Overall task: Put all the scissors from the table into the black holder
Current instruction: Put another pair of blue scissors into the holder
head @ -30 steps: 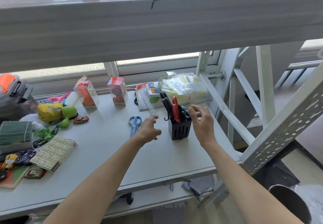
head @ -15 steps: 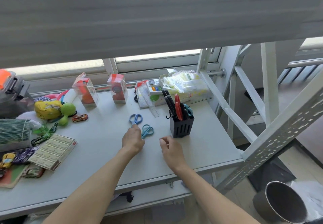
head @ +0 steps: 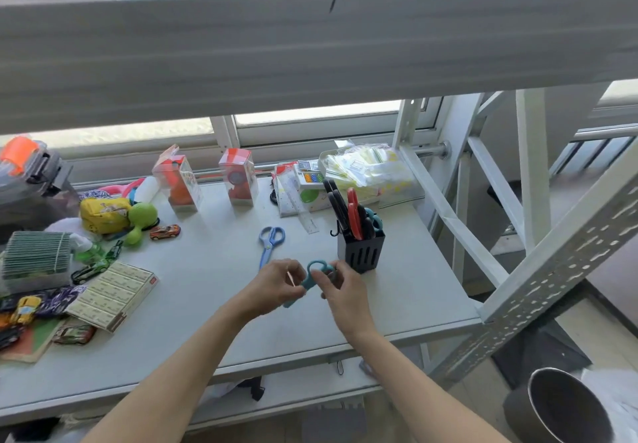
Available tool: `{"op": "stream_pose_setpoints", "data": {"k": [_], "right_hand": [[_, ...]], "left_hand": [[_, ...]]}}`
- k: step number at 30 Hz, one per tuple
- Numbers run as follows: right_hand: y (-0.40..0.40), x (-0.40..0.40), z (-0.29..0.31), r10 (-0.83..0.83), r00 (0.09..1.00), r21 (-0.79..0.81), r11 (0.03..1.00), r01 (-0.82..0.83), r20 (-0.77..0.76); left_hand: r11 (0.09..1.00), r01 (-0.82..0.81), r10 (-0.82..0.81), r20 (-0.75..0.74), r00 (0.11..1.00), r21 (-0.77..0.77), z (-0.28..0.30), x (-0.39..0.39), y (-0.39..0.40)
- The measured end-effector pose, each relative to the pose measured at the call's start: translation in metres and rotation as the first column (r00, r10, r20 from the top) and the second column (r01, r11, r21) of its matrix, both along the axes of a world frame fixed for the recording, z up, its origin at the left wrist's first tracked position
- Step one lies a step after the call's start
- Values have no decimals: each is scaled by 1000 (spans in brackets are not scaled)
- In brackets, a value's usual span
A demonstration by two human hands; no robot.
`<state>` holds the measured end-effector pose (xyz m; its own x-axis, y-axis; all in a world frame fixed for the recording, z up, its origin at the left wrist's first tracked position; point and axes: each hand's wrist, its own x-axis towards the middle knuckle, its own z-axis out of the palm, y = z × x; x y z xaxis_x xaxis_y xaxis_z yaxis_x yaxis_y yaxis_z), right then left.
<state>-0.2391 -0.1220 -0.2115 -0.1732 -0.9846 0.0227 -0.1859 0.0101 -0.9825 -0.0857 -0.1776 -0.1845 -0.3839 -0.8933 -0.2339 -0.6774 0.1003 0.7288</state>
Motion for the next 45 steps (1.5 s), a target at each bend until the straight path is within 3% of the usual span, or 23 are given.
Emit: {"op": "stream_pose_setpoints", "data": {"k": [4,9,13,25,33,38,41,45], "right_hand": [[22,-34,27,-159,985,-259,956,139,-60],[24,-89,77,-437,897,-478,801,361,-56],[-2,-109,104,-530,844,-575,717,394,-82],[-34,-95,70,-432,739,-505,851,145,-518],[-26,-95,37,-360,795,-388,906,171,-489],[-5,-85,21,-432,838,-369,878,306,-334],[11,-67,8,-425,853,-370,877,306,-302],[23,-28,-13,-227,893,-335,938,92,-390]], "left_hand": [[987,65,-48,-116,992,148,16,-14,-3],[993,-109,114,-128,985,43,21,-40,-15],[989,-142,145,-171,975,26,21,-65,-24],[994,-108,104,-189,976,-9,30,-87,-34],[995,-89,80,-200,977,-37,27,-86,-35],[993,-109,102,-169,980,-34,10,-63,-40],[959,-253,245,-76,966,-126,-2,-34,-41],[896,-408,436,180,882,-175,-16,8,-37]]}}
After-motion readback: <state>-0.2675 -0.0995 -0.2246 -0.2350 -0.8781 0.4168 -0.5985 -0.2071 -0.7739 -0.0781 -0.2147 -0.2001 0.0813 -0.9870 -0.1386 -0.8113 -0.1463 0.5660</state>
